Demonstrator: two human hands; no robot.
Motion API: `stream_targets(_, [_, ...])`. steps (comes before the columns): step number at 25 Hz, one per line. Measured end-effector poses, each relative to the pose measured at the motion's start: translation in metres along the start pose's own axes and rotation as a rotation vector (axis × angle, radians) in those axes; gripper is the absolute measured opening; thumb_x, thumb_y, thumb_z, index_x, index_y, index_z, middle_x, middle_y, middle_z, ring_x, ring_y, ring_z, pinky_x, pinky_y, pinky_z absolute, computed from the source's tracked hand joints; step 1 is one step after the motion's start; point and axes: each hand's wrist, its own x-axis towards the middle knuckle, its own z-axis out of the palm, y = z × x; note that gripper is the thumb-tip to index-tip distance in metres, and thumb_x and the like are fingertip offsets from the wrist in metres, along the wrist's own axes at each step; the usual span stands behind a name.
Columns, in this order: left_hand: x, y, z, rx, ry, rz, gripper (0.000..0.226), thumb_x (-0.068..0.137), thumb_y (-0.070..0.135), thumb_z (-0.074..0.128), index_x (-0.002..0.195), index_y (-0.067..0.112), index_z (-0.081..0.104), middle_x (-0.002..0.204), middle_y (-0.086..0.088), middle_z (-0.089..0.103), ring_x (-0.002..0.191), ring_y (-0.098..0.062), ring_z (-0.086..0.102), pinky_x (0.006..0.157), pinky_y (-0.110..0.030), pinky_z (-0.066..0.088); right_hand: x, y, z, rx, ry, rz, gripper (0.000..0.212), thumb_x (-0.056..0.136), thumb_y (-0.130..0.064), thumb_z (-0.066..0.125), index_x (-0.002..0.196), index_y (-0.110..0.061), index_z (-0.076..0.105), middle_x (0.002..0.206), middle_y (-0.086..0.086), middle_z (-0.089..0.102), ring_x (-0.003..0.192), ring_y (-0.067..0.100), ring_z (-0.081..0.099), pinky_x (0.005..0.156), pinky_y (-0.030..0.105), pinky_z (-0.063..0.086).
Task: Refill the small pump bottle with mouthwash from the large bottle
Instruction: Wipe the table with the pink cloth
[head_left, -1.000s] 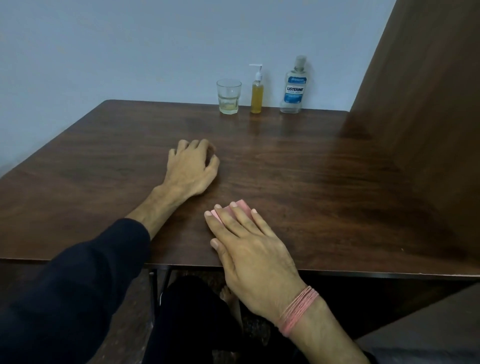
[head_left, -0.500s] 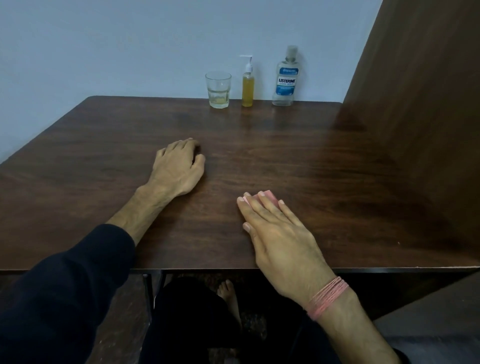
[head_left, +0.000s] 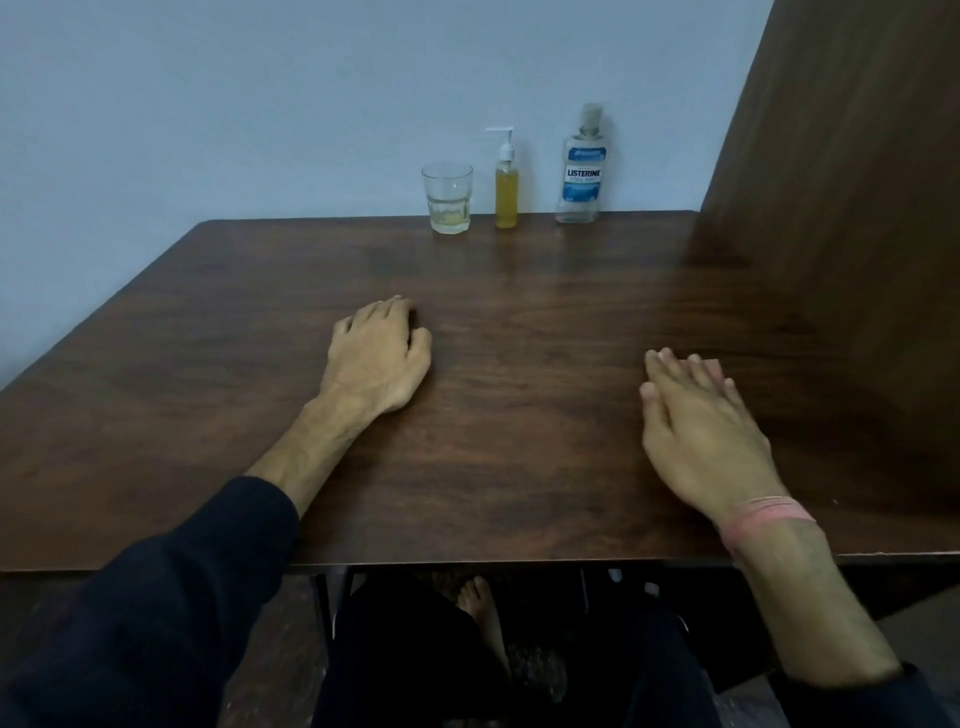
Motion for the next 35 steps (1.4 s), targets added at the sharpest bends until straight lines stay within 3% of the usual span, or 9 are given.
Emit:
stream_targets(4, [0.004, -0.007, -0.004, -0.182, -0.009, -0.046, 0.054, 0.116, 0.024, 0.042, 0.166, 0.006, 0.05, 0.166, -0.019, 0.061, 0.157, -0.04, 0.055, 0.13, -0.049, 0.042, -0.018, -0.104, 0.034, 0.006, -0.015, -0.359, 0.056, 0.113, -0.031, 0.037, 0.168, -0.021, 0.034, 0.176, 0.0, 0.032, 0.166, 0.026, 0.019, 0.134, 0.038, 0.003])
stream_targets(7, [0.002, -0.009, -0.012, -0.504, 0.056, -0.167, 0.055, 0.117, 0.026, 0.039, 0.168, 0.01, 0.053, 0.168, -0.012, 0.062, 0.16, -0.03, 0.054, 0.134, -0.039, 0.037, -0.036, -0.164, 0.06, 0.011, -0.095, -0.673, 0.057, 0.111, -0.029, 0.039, 0.166, -0.017, 0.038, 0.175, 0.001, 0.035, 0.166, 0.024, 0.018, 0.137, 0.045, 0.005])
stream_targets(9, [0.003, -0.011, -0.014, -0.577, 0.058, -0.19, 0.054, 0.118, 0.025, 0.038, 0.168, 0.011, 0.054, 0.168, -0.01, 0.062, 0.16, -0.026, 0.054, 0.137, -0.038, 0.035, -0.015, -0.17, 0.064, -0.03, -0.127, -0.751, 0.058, 0.111, -0.028, 0.038, 0.167, -0.015, 0.036, 0.176, 0.003, 0.034, 0.166, 0.023, 0.02, 0.136, 0.047, 0.009])
stream_targets(13, [-0.004, -0.009, -0.019, -0.619, 0.019, -0.171, 0.078, 0.102, 0.043, 0.029, 0.171, 0.014, 0.049, 0.169, -0.006, 0.062, 0.161, -0.023, 0.053, 0.139, -0.041, 0.034, 0.064, -0.131, 0.045, -0.07, -0.155, -0.553, 0.059, 0.115, -0.027, 0.03, 0.172, -0.018, 0.023, 0.181, -0.001, 0.019, 0.168, 0.018, 0.012, 0.137, 0.04, 0.006])
stream_targets(18, [-0.004, -0.009, -0.021, -0.663, 0.014, -0.161, 0.077, 0.104, 0.045, 0.03, 0.174, 0.017, 0.046, 0.172, -0.002, 0.059, 0.163, -0.021, 0.051, 0.14, -0.041, 0.032, 0.135, -0.006, -0.003, -0.133, -0.102, -0.146, 0.058, 0.118, -0.032, 0.022, 0.174, -0.02, 0.013, 0.182, -0.001, 0.009, 0.168, 0.019, 0.007, 0.136, 0.037, 0.002])
stream_targets(21, [0.0, -0.005, -0.015, -0.719, 0.023, -0.162, 0.061, 0.117, 0.028, 0.037, 0.177, 0.014, 0.039, 0.175, -0.001, 0.054, 0.166, -0.017, 0.047, 0.136, -0.025, 0.027, 0.152, 0.038, -0.016, -0.133, -0.105, 0.06, 0.058, 0.118, -0.032, 0.019, 0.174, -0.02, 0.012, 0.183, -0.002, 0.006, 0.169, 0.02, 0.002, 0.136, 0.039, 0.001])
stream_targets(24, [0.006, -0.005, -0.01, -0.773, 0.008, -0.156, 0.057, 0.122, 0.012, 0.035, 0.178, 0.014, 0.036, 0.178, 0.0, 0.05, 0.167, -0.015, 0.044, 0.132, -0.021, 0.026, 0.166, 0.01, -0.006, -0.094, -0.086, 0.104, 0.059, 0.116, -0.031, 0.022, 0.174, -0.021, 0.015, 0.182, -0.002, 0.008, 0.169, 0.02, 0.002, 0.137, 0.045, 0.001])
stream_targets(31, [0.012, -0.011, -0.016, -0.862, 0.078, -0.202, 0.062, 0.113, 0.017, 0.047, 0.174, 0.028, 0.046, 0.188, 0.005, 0.028, 0.178, -0.008, 0.011, 0.139, -0.028, 0.005, 0.116, -0.176, 0.059, -0.087, -0.22, -0.521, 0.066, 0.112, -0.039, 0.025, 0.174, -0.02, 0.012, 0.183, -0.002, 0.008, 0.169, 0.016, 0.001, 0.136, 0.043, -0.005])
stream_targets(35, [0.017, -0.019, -0.017, -0.854, 0.029, -0.193, 0.078, 0.095, 0.052, 0.058, 0.171, 0.036, 0.051, 0.188, 0.0, 0.032, 0.176, -0.011, 0.021, 0.145, -0.046, 0.013, 0.053, -0.182, 0.056, -0.024, -0.271, -0.738, 0.065, 0.112, -0.038, 0.024, 0.174, -0.019, 0.015, 0.182, -0.001, 0.013, 0.168, 0.013, 0.001, 0.136, 0.043, -0.006])
